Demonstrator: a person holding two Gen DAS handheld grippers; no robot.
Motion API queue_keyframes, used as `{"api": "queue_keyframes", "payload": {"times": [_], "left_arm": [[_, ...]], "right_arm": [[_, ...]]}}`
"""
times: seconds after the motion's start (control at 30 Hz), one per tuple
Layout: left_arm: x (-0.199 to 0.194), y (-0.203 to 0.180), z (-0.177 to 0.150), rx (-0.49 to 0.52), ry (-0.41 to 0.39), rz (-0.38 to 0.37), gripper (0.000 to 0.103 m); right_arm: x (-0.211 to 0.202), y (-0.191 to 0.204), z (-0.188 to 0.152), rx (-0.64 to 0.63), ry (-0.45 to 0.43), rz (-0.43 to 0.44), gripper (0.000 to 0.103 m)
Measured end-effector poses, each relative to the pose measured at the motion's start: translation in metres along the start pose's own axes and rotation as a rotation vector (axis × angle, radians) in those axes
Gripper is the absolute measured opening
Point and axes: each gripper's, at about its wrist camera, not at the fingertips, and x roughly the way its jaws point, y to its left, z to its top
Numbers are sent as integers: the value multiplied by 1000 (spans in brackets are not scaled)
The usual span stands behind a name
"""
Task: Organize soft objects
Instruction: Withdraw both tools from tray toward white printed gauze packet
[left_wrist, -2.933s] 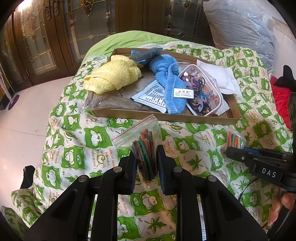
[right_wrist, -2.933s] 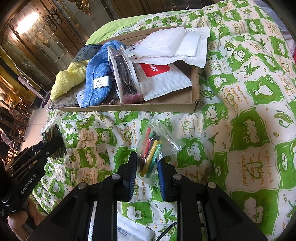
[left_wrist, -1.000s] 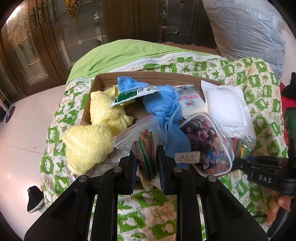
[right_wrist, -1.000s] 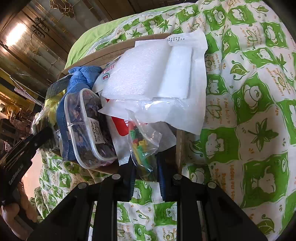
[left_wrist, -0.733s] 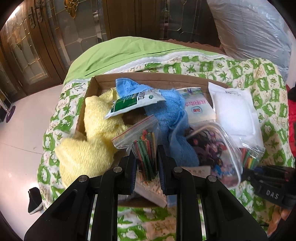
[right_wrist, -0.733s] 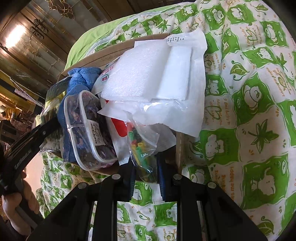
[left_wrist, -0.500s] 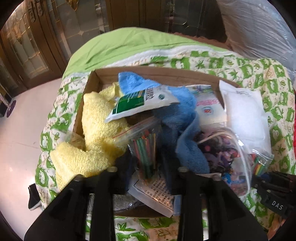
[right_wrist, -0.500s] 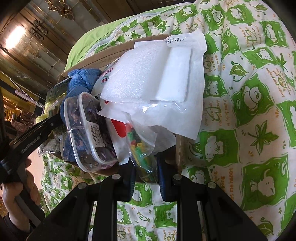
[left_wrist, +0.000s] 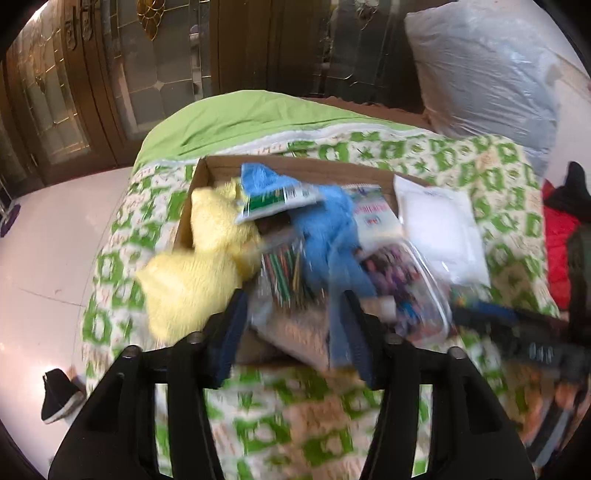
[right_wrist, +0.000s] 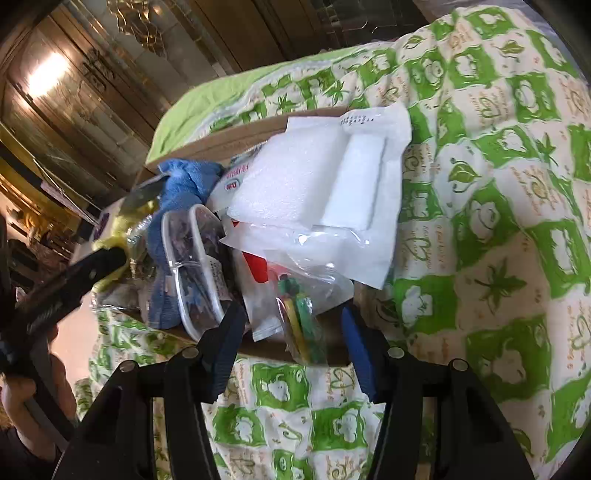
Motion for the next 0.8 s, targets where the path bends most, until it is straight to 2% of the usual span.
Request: {"api": "queue_keyframes", "payload": {"times": [0.1,0.2,0.3,0.43,0.67,0.8], "left_arm": [[-11,6,-30,-18,32,-32,56],[-18,13,-68,-44,97,-72,56],[-19,15,-102,-56,173,-121,56],[-28,-1,-131,20,251,-165,56],[-50,-41,-150,179,275,-238,56],[-58,-50,-171,262,325,-238,56]], "right_arm": [[-8,-2,-6,15,-13,4,55],[-14,2,-15,9,-17,-21,58],[-19,5,-34,14,0,-5,58],[-25,14,-66,-14,67,11,58],[-19,45,-110,-82,257,78,58],[-26,49,-132,-71,307,45,58]]}}
